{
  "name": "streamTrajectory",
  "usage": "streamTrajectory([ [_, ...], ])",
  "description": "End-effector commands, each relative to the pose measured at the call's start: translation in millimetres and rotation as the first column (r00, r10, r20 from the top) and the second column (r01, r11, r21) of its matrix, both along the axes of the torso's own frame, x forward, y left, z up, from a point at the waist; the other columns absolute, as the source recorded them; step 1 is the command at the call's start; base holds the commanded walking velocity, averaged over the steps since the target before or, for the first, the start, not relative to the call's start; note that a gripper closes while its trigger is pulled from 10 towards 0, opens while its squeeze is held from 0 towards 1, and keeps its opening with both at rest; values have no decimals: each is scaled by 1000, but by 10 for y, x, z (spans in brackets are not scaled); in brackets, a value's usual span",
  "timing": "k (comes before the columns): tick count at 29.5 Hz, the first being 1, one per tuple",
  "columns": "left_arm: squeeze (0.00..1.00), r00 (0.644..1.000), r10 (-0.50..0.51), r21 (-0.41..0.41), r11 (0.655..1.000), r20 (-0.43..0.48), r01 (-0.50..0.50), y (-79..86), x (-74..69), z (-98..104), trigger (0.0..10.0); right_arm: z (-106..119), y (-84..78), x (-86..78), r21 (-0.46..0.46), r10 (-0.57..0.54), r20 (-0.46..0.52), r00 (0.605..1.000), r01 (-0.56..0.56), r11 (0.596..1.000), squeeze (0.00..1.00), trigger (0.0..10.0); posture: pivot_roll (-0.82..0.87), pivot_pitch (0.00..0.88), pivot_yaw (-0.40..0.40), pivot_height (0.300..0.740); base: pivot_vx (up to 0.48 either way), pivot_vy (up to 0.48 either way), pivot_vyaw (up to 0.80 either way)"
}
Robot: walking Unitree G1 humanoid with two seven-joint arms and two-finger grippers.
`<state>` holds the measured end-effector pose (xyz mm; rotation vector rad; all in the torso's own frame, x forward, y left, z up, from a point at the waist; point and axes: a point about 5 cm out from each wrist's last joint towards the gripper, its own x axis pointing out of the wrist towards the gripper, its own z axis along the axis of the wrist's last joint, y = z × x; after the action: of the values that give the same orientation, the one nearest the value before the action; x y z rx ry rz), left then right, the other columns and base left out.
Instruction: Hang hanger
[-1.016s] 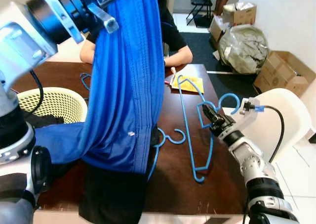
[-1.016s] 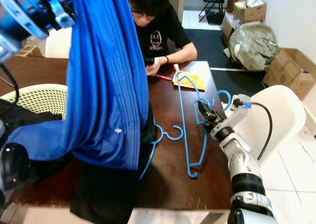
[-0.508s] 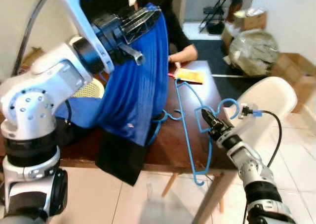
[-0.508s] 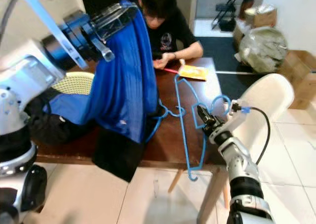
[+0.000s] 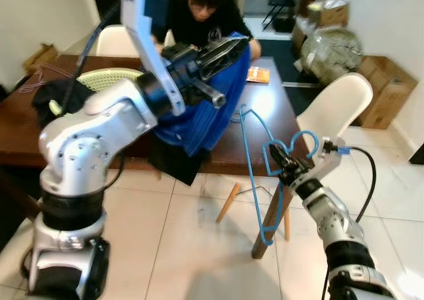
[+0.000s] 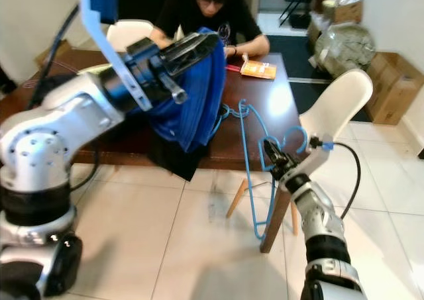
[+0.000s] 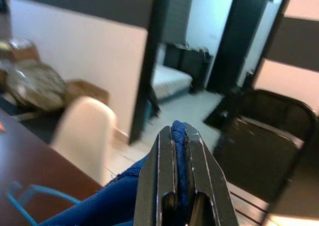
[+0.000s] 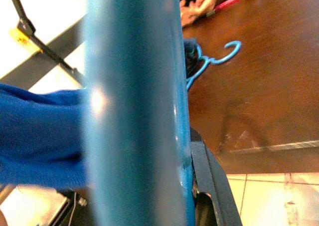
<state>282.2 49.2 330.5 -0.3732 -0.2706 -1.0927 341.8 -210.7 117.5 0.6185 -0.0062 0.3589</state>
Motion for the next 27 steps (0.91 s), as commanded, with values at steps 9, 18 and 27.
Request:
streamTrajectory([
  [9, 0, 994, 5, 24, 1000, -109, -2, -82, 87, -403, 10000, -6, -47, -10, 7, -30, 0, 1000, 30, 1000, 0, 10000, 70, 0, 26, 740, -325, -53, 0],
  [18, 0, 968, 226, 363, 916, -110, -173, 151, 255, -1306, 10000, -9, -80, 14, -10, -48, -19, 999, 48, 999, 0, 10000, 58, 0, 20, 740, 0, 0, -800],
  [27, 0, 809, 572, 716, 621, -137, -319, 1188, 145, -2350, 10000, -73, -227, 23, -238, -151, -93, 984, 125, 963, 0, 10000, 50, 0, 17, 740, 0, 0, -800],
])
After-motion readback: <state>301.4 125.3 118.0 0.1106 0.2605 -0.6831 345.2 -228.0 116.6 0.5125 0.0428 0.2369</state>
